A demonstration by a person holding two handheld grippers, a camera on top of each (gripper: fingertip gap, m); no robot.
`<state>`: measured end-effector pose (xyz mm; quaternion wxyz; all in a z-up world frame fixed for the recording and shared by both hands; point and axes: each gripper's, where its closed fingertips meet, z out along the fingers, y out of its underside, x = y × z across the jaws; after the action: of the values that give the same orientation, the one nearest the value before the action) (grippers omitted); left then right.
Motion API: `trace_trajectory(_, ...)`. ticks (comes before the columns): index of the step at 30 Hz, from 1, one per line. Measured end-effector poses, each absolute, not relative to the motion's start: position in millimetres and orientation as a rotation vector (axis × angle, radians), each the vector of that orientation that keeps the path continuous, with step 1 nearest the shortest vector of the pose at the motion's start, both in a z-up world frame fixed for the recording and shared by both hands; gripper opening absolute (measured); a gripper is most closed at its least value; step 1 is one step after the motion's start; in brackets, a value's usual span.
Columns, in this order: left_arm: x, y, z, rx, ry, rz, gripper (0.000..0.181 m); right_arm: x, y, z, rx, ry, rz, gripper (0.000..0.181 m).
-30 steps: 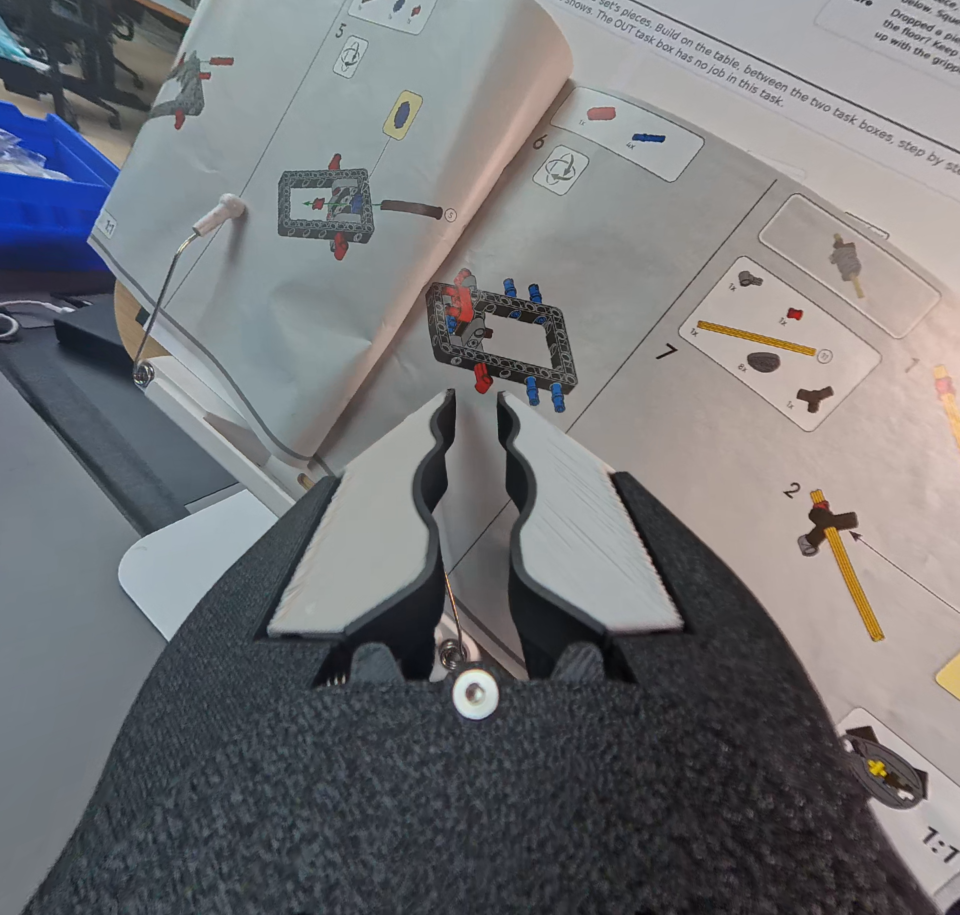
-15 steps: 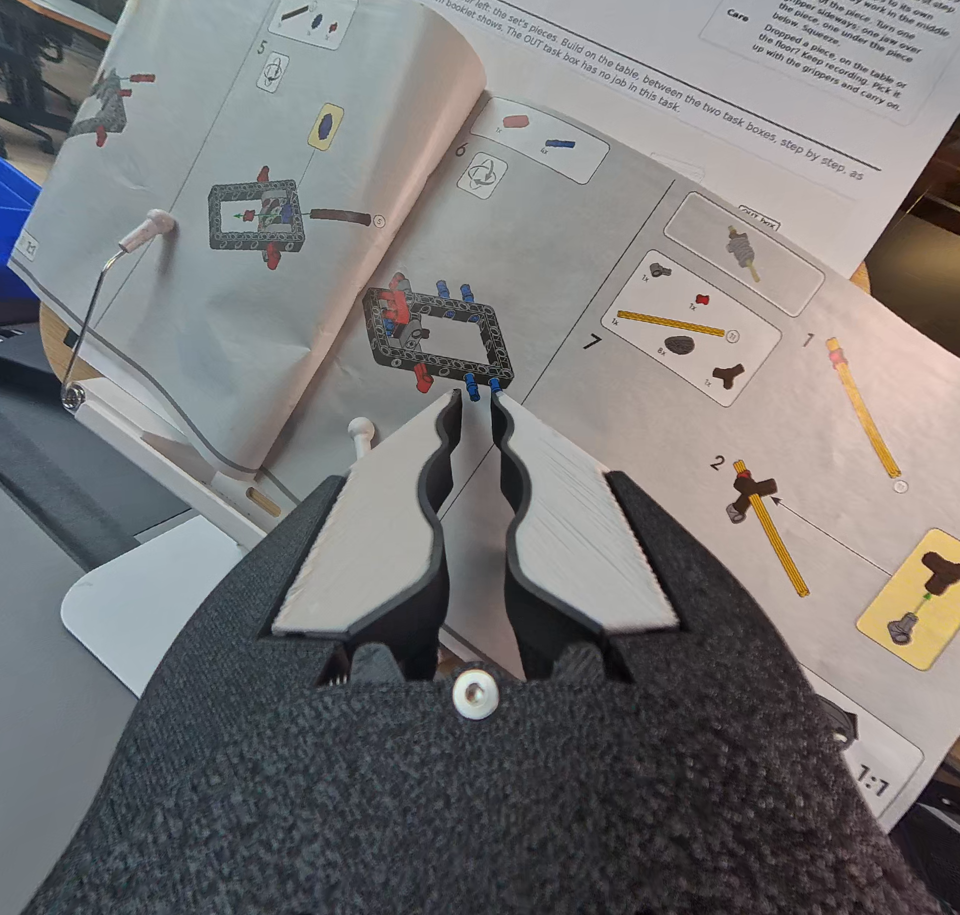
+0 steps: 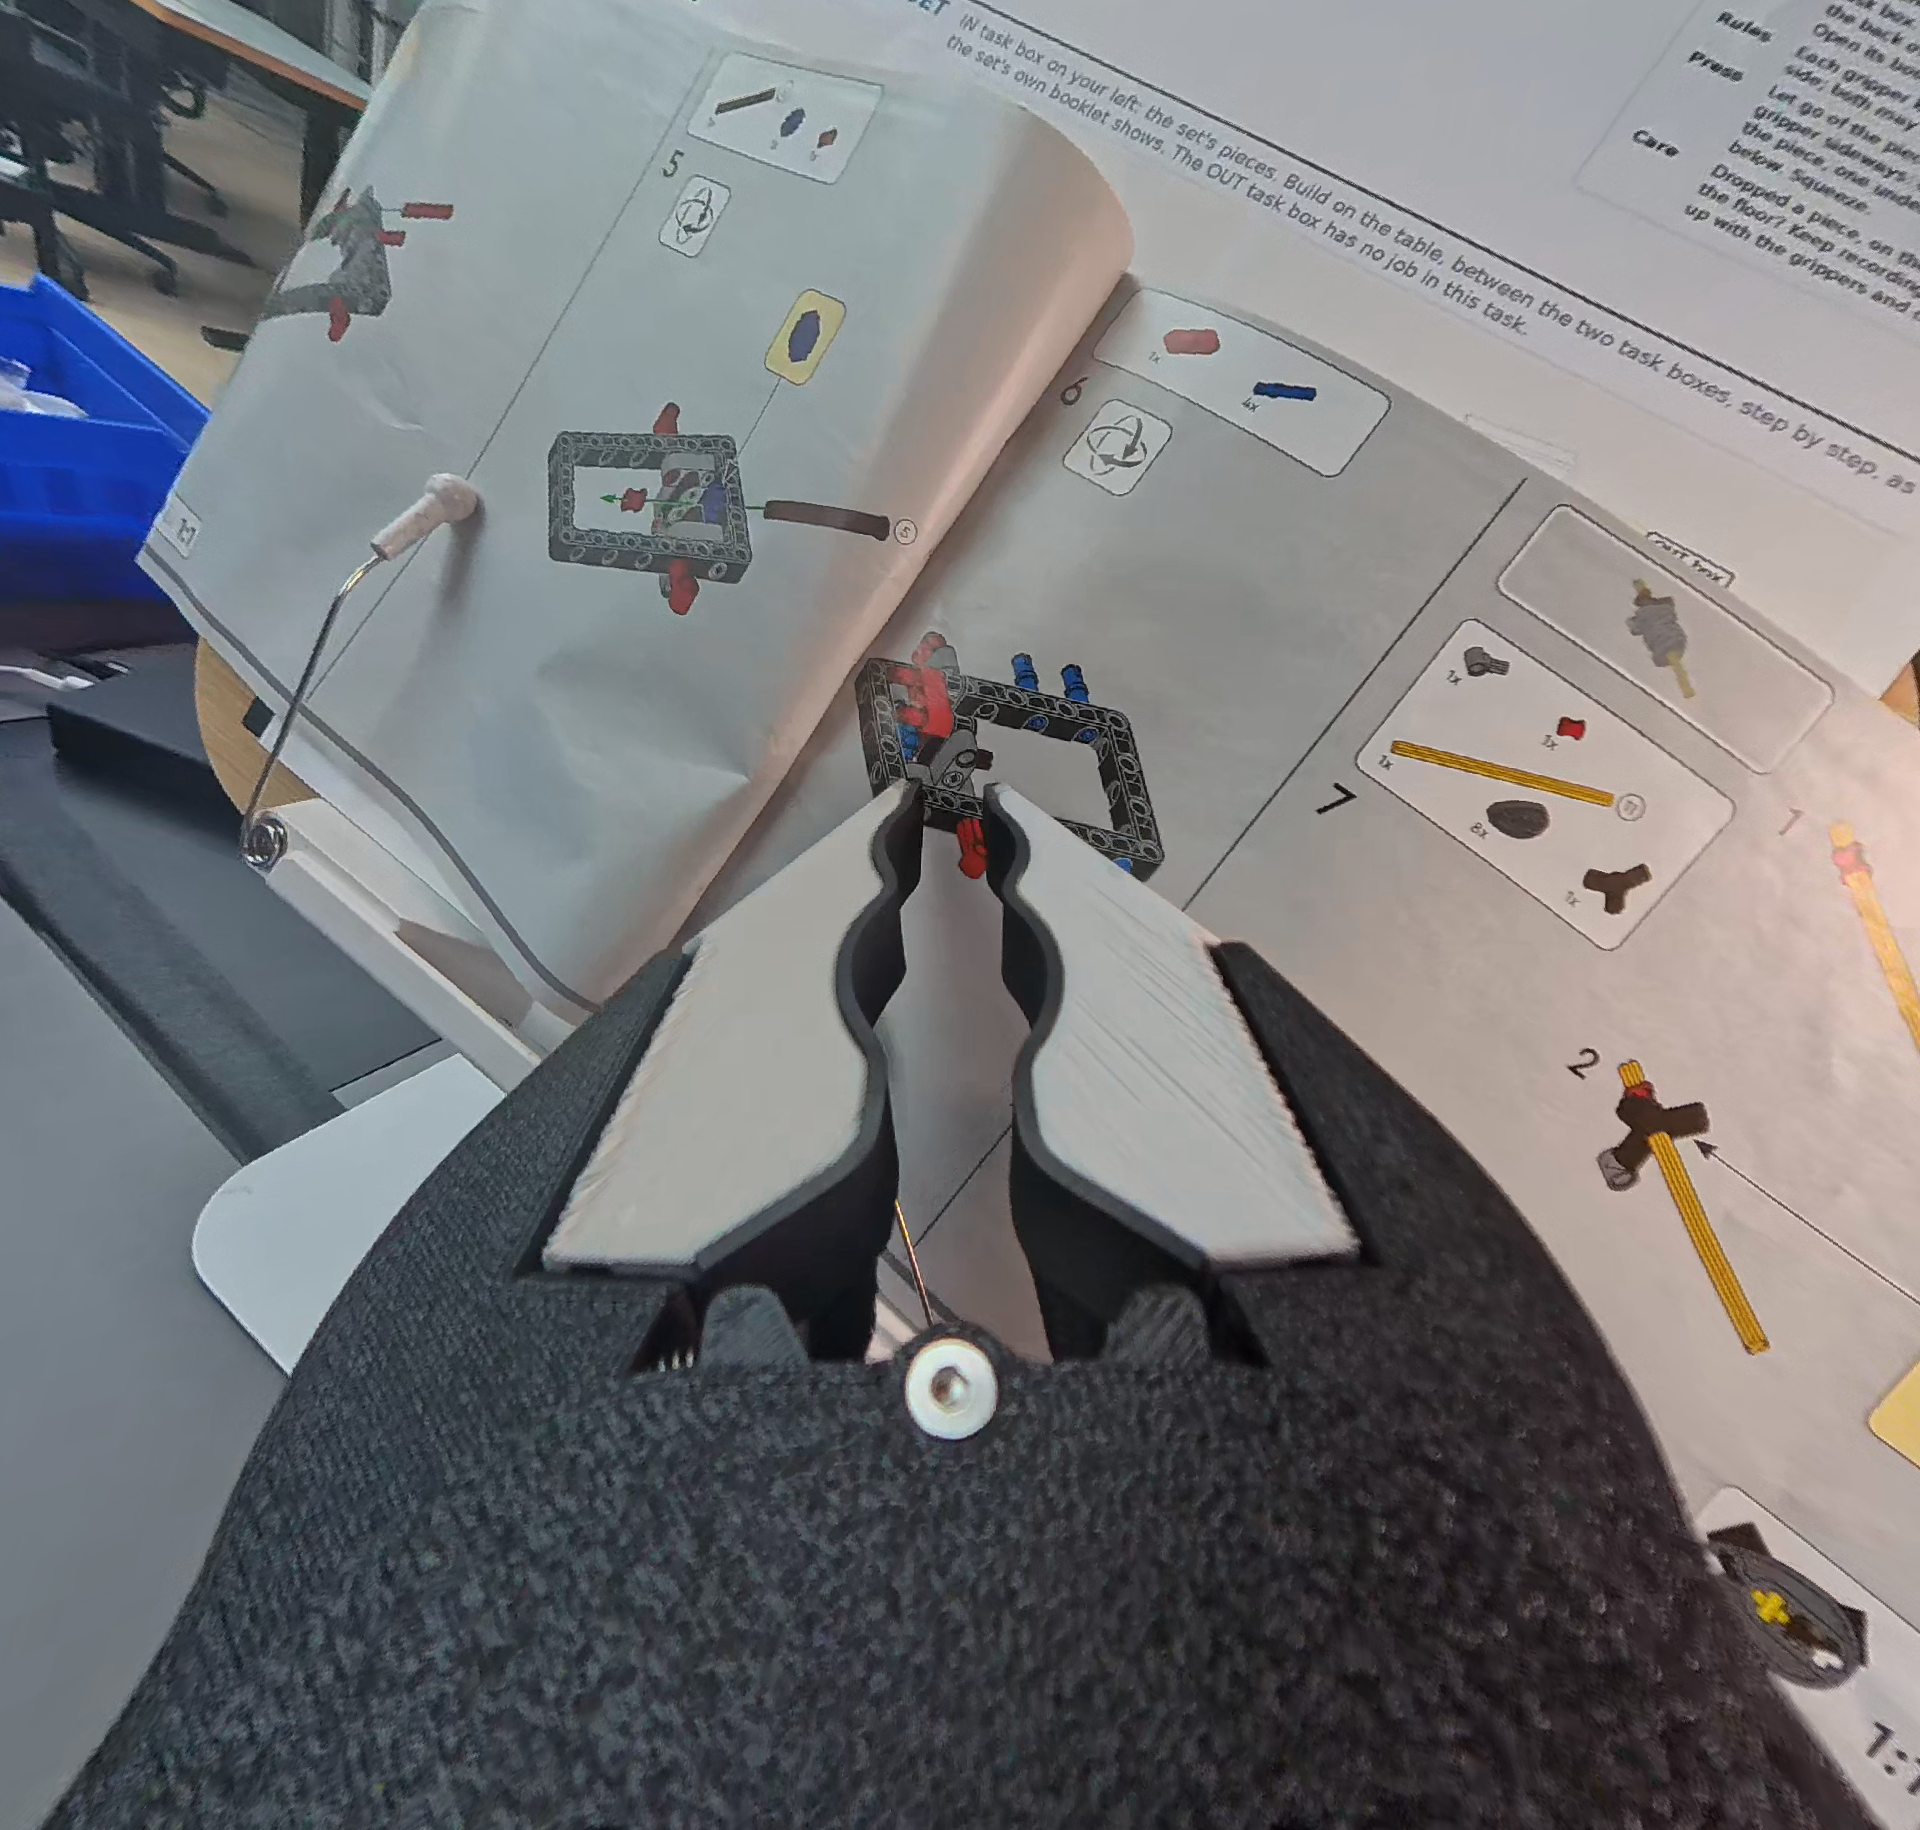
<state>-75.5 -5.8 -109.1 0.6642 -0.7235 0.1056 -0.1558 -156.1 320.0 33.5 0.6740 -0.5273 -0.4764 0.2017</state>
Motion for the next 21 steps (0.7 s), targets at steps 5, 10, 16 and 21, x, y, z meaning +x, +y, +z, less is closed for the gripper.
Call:
trace_trajectory(5, -76, -6, -109, -1.634, 0.236, -0.355, 0.051, -165, 320, 40, -1.185, -1.072, 0.444, 0.010)
trace_trajectory(10, -76, -6, -110, -1.637, 0.239, -0.358, 0.051, -171, 321, 45, -1.190, -1.086, 0.435, 0.007)
trace_trajectory(16, -76, -6, -110, -1.639, 0.242, -0.357, 0.051, -169, 317, 36, -1.188, -1.104, 0.430, 0.000)
trace_trajectory(21, -76, -6, -110, -1.640, 0.243, -0.357, 0.051, -170, 315, 34, -1.187, -1.111, 0.433, 0.002)
